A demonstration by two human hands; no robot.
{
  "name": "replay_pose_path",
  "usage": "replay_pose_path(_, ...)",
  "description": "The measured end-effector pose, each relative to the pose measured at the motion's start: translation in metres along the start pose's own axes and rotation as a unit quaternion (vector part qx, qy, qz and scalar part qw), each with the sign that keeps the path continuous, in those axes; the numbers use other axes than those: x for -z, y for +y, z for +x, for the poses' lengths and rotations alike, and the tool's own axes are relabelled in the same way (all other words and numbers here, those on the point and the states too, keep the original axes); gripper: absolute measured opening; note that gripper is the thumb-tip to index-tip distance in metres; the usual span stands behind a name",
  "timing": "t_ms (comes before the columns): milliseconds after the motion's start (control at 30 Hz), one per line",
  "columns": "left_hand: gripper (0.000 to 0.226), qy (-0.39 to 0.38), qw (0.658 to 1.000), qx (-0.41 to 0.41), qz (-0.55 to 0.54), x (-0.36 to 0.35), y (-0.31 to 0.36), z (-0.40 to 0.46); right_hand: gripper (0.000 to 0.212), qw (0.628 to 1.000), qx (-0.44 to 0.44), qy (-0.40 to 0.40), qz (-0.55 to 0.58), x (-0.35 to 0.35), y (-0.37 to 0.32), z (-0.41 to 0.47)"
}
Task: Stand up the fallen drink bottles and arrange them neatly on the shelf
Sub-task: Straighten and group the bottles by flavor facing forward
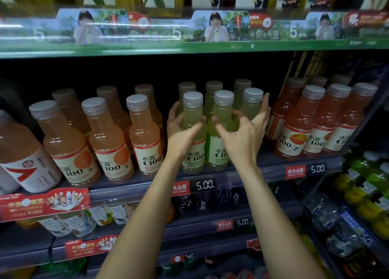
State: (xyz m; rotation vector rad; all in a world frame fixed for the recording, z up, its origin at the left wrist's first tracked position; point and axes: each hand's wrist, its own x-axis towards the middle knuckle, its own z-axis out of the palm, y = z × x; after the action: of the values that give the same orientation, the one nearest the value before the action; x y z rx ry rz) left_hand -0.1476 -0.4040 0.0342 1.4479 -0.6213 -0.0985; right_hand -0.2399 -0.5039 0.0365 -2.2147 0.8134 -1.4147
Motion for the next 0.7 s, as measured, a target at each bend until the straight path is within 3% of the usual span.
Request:
replay_pose_path(233,0.071,0.012,1.000,0.007,0.002,-0.012,0.003,-0.001,0.055,1.000,0.014,-0.006,0.001,0.006,0.013,0.007)
replay_pose_path(400,0.076,0.016,1.000,0.000,-0.016,-0.018,0.006,-0.004,0.067,1.000,0.007,-0.018,-0.009,0.006,0.020,0.011)
replay_pose_path(700,0.076,0.010,1.000,-0.010,-0.024,-0.019,0.003,-0.003,0.062,1.000,0.020,-0.004,0.001,0.006,0.023,0.011)
